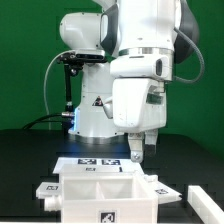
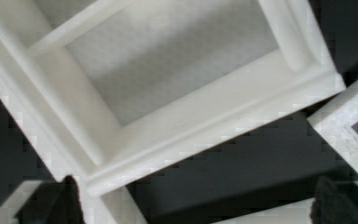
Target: Assemble cabinet
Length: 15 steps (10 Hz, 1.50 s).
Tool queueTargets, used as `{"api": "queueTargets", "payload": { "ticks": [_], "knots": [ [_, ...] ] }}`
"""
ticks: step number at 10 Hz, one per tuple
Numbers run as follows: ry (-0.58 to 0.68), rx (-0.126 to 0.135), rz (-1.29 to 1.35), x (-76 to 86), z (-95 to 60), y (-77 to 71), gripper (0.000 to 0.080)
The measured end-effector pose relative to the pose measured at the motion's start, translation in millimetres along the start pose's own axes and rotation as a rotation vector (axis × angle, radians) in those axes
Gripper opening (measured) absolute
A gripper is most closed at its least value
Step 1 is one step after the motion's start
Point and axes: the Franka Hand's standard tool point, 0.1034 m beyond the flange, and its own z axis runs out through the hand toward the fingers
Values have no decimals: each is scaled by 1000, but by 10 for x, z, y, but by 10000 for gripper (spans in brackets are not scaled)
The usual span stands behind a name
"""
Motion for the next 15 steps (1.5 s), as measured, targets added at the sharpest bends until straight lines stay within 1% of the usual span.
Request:
{"api": "queueTargets", "payload": {
  "ticks": [2,3,4,5,6,7,10,11,12,14,15],
  "knots": [
    [-1,1,0,-9,6,0,650],
    [-3,1,-13,-41,6,15,650],
    [-22,15,-206,-209,0,78,650],
    [-48,35,-332,-318,-15,129,650],
    [-68,57,-401,-354,-25,122,650],
    [-84,69,-425,-360,-19,95,650],
    [-83,68,-418,-368,-10,99,650],
    [-85,74,-425,-399,3,80,650],
    [-93,98,-434,-491,50,9,650],
    [-94,129,-433,-555,185,-200,650],
    [-95,142,-434,-571,254,-248,650]
  ]
}}
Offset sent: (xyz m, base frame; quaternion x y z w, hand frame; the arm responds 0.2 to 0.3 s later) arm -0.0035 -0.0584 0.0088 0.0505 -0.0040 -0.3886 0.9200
